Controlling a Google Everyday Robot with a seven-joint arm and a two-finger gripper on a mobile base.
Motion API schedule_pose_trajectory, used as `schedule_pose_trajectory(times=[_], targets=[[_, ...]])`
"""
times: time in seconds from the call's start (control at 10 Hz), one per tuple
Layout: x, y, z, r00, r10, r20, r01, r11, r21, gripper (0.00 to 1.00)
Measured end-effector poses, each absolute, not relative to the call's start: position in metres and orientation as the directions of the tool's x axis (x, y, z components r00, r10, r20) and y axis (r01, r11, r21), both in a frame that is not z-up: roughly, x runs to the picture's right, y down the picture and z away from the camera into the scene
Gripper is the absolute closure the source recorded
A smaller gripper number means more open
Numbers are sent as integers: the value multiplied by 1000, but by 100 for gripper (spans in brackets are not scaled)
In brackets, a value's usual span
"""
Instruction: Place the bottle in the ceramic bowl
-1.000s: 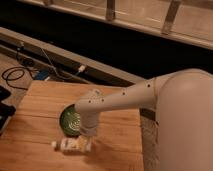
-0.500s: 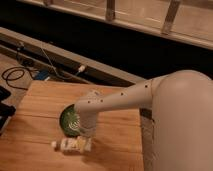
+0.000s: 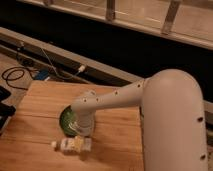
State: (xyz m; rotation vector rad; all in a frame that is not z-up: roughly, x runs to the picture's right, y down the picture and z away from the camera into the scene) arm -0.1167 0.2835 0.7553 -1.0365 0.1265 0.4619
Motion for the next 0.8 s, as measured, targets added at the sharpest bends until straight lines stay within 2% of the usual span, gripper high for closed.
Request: schedule_pose_trajectory(times=[0.2, 0.7, 0.8], targets=[[-117, 292, 762, 899, 301, -320, -424, 410, -807, 40], [-114, 291, 760, 899, 296, -321, -424, 412, -806, 92], [-113, 289, 755, 900, 304, -313, -422, 426, -800, 98]])
